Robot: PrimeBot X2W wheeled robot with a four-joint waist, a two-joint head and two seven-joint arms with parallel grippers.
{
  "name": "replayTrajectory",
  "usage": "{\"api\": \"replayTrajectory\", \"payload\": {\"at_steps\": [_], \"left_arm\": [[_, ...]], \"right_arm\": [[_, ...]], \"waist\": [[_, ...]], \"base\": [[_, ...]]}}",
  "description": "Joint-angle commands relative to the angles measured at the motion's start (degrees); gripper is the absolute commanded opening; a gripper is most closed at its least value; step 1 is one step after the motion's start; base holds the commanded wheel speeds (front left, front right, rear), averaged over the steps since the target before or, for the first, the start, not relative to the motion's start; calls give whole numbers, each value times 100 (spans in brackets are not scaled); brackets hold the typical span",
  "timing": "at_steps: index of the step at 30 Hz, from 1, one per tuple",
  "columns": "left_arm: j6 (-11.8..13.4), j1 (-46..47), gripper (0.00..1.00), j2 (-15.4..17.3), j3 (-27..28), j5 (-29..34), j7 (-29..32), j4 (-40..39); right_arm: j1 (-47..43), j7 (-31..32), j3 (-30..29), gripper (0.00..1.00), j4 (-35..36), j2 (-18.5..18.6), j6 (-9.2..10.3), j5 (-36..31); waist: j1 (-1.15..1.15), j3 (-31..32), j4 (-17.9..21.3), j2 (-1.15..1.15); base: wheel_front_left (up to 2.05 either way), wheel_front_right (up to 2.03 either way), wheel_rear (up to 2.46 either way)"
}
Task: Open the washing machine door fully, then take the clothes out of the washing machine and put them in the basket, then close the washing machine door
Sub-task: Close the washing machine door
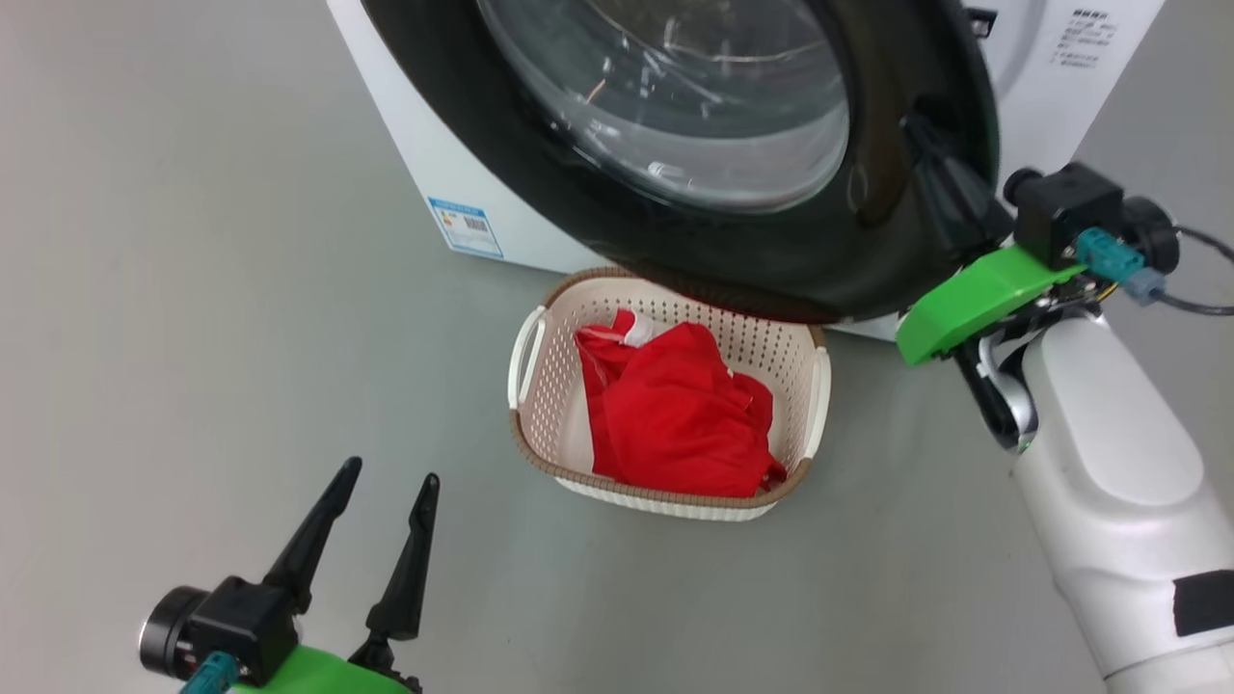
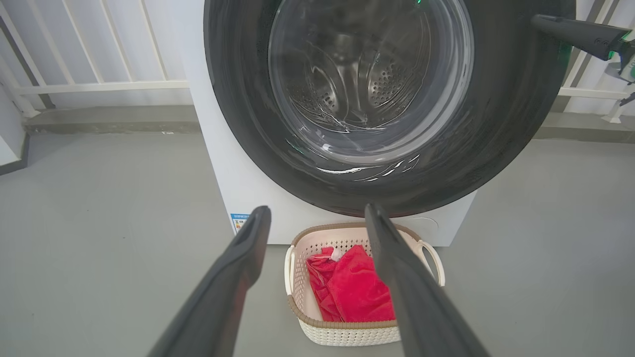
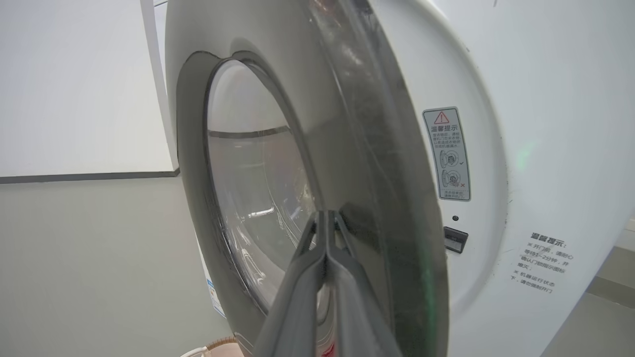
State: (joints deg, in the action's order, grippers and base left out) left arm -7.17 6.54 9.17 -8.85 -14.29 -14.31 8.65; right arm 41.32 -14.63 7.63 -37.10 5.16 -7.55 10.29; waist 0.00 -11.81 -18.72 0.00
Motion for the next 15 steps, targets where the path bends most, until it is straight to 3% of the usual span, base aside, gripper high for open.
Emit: {"api": "replayTrajectory", "payload": {"at_steps": [1, 15], "left_arm": [[-32, 203, 100, 71, 184, -35, -69, -136], [-32, 646, 100, -59, 120, -214, -69, -315]], "right_arm": [[186, -37, -1, 0, 159, -48, 6, -42], [1257, -37, -36, 0, -86, 182, 6, -71]], "waist": [[0, -214, -59, 0], [0, -904, -99, 0]], "base": [[0, 0, 0], [0, 0, 0]]}}
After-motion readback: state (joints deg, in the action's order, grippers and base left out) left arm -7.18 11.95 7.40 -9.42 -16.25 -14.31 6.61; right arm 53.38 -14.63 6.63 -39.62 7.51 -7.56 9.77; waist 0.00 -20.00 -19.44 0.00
